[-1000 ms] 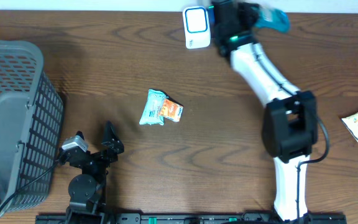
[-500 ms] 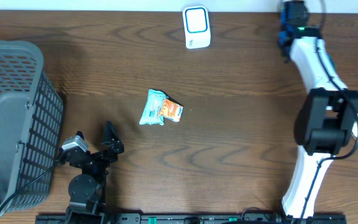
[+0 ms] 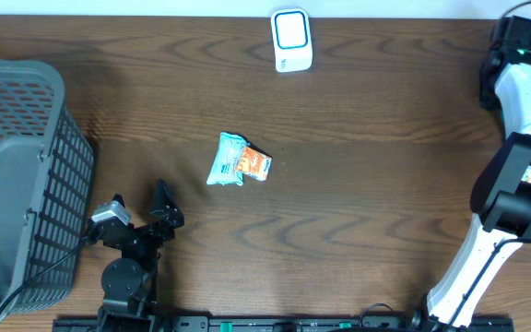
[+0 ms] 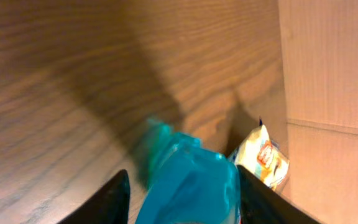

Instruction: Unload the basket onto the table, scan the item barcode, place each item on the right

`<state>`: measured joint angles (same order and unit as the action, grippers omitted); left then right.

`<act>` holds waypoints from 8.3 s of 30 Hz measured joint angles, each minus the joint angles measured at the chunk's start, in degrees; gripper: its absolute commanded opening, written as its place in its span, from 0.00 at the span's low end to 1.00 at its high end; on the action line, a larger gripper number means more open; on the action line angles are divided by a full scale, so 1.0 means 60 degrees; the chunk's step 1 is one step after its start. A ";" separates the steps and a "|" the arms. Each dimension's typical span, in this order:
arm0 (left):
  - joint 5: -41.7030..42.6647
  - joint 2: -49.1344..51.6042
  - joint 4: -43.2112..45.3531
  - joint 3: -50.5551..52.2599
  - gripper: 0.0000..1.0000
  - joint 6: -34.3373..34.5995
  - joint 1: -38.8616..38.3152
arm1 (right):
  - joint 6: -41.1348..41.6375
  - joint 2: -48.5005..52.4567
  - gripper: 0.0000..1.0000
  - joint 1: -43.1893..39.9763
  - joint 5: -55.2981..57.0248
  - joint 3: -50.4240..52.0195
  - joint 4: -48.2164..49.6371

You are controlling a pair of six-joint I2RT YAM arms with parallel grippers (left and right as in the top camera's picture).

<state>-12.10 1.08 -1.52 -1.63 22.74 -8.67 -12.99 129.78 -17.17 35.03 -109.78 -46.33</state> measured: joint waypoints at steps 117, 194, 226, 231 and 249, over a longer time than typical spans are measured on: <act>0.0000 0.0000 0.0000 0.0000 0.98 0.0000 0.0000 | 0.9930 -0.0266 0.01 0.7960 -1.0054 0.1217 -0.2197; 0.0000 0.0000 -0.0004 0.0000 0.98 0.0004 0.0000 | 1.4407 -0.9497 0.66 1.0204 -0.3730 1.0098 0.0874; 0.0000 0.0000 0.0000 0.0000 0.98 0.0004 0.0000 | 1.7132 -0.6349 0.46 1.0207 -0.5370 1.0145 0.2415; 0.0000 0.0000 -0.0004 0.0000 0.98 0.0004 0.0000 | 1.7132 -0.6269 0.42 1.0204 -0.5206 1.0291 0.2659; 0.0000 0.0000 -0.0004 0.0000 0.98 0.0000 0.0000 | 1.7045 -0.6175 0.01 1.0204 -0.5096 1.0586 0.3413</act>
<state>-12.10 1.08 -1.54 -1.63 22.74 -8.67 89.27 92.73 44.05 4.45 -46.26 -25.85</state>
